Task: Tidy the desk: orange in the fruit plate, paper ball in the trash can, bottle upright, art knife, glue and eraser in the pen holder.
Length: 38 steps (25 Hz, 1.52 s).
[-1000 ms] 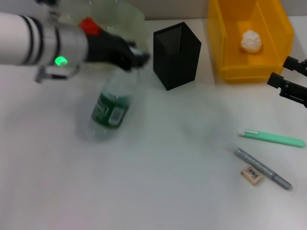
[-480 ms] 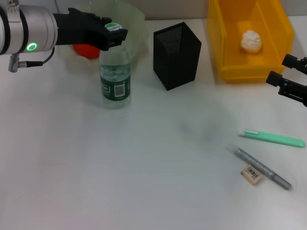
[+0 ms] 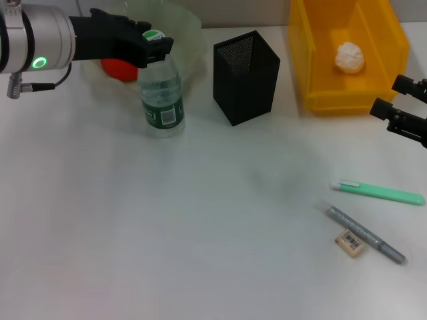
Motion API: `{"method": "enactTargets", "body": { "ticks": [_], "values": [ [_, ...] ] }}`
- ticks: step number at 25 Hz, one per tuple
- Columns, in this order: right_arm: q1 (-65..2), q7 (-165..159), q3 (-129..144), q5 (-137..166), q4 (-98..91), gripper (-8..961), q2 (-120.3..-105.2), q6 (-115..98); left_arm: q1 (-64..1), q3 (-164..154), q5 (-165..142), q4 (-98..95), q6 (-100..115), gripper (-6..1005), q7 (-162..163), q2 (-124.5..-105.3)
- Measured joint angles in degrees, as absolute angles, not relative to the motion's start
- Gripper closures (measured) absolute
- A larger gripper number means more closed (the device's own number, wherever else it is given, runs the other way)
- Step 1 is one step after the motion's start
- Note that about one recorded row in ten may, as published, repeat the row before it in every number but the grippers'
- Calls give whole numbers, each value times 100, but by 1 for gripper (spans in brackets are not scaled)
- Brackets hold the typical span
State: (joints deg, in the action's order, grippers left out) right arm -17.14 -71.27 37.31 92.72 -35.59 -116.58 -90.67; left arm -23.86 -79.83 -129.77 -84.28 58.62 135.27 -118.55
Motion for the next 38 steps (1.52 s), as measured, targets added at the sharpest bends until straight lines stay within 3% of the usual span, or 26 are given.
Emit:
{"method": "enactTargets", "body": {
  "ticks": [17,22,24,26,27,30,34,38],
  "values": [
    [-1723,-7128,3732,9272,-3559,123,-11654,-9069,-2446,-7615,-12321,-8107,5468,587,13446,-11852],
    [-1722,-7188,3727,9272,-3599,123,-11654,-9074,-2188,-7607,-11553,-8100,5135,474,12959,-11863],
    [-1711,-7375,3745,9283,-3724,123,-11661,-9058,-1755,-7744,-10099,-8148,5419,429,11578,-11857],
    [-1688,-7770,3749,9420,-4027,123,-11673,-9031,-1559,-7833,-9394,-8133,5686,384,10858,-11857],
    [-1678,-8058,3750,9555,-4248,123,-11680,-9029,-1132,-8164,-8174,-7943,6168,362,9569,-11871],
    [-1672,-9144,3803,10198,-5162,122,-11707,-9155,-942,-8590,-7462,-7541,6386,307,8741,-11864],
    [-1844,-10730,4029,11728,-7045,123,-11863,-9635,-1127,-9010,-6821,-6553,6530,275,7856,-11888],
    [-2243,-11818,4352,13520,-8395,125,-11911,-10249,-1729,-9122,-6392,-5555,6611,275,7607,-11875]
  ]
}}
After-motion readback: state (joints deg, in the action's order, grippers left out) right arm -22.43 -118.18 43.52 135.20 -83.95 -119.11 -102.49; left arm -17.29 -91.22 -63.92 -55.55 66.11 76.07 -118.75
